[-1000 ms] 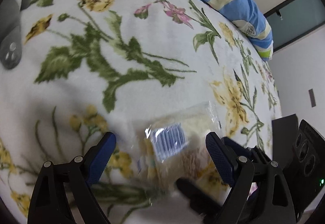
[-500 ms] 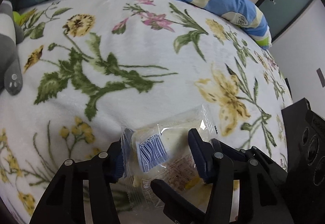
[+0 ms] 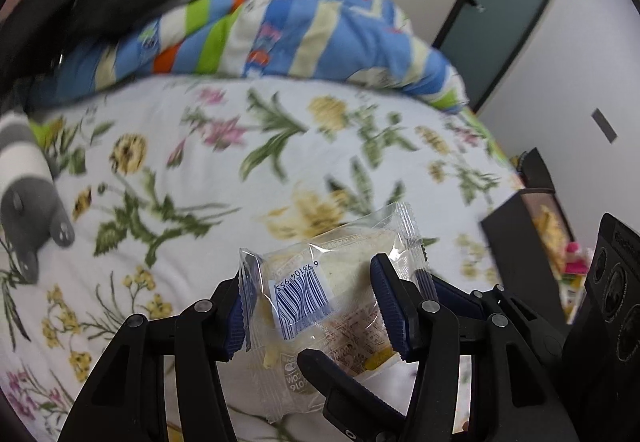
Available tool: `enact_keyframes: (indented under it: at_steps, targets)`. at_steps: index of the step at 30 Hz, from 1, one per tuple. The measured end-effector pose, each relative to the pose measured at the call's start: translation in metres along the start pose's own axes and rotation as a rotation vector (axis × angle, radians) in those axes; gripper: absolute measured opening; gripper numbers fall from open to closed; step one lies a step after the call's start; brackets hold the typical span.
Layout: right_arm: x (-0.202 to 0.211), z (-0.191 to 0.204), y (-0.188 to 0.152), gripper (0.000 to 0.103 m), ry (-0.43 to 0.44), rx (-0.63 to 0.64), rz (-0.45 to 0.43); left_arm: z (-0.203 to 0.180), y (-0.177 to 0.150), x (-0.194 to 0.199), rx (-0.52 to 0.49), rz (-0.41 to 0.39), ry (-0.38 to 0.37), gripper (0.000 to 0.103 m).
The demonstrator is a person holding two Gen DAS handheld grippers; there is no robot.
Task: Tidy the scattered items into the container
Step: 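Carry the clear bread packet with the left gripper into the box and release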
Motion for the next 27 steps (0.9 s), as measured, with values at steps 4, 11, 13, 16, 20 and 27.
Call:
enact_keyframes:
  at_steps: [4, 11, 13, 16, 20, 27]
  targets:
    - [0.048, -0.01, 0.016, 0.088, -0.003, -0.012, -0.069, -0.041, 0.022, 0.029, -0.056, -0.043, -0.013, 0.056]
    - [0.134, -0.046, 0.044, 0.088, -0.012, -0.048, -0.194, -0.123, 0.065, 0.065, -0.176, -0.096, -0.026, 0.056]
    - [0.157, -0.061, 0.051, 0.088, -0.016, -0.064, -0.23, -0.153, 0.079, 0.072, -0.218, -0.11, -0.034, 0.056]
    - [0.189, -0.087, 0.059, 0.088, -0.033, -0.089, -0.278, -0.194, 0.093, 0.074, -0.275, -0.125, -0.041, 0.056]
    - [0.227, -0.13, 0.063, 0.088, -0.077, -0.124, -0.324, -0.254, 0.11, 0.063, -0.339, -0.131, -0.081, 0.056]
    - [0.268, -0.218, 0.057, 0.088, -0.179, -0.207, -0.353, -0.342, 0.118, 0.02, -0.425, -0.102, -0.159, 0.056]
Point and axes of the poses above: each gripper's, at about its wrist camera, not at the fingertips, and x roughly against the way its jaws point, z to its left, y to its top, the point moved 3 cm from there along -x, roughly the way its jaws point, and after that the axes turned 11 degrees about -x, right-handed, at the moved point
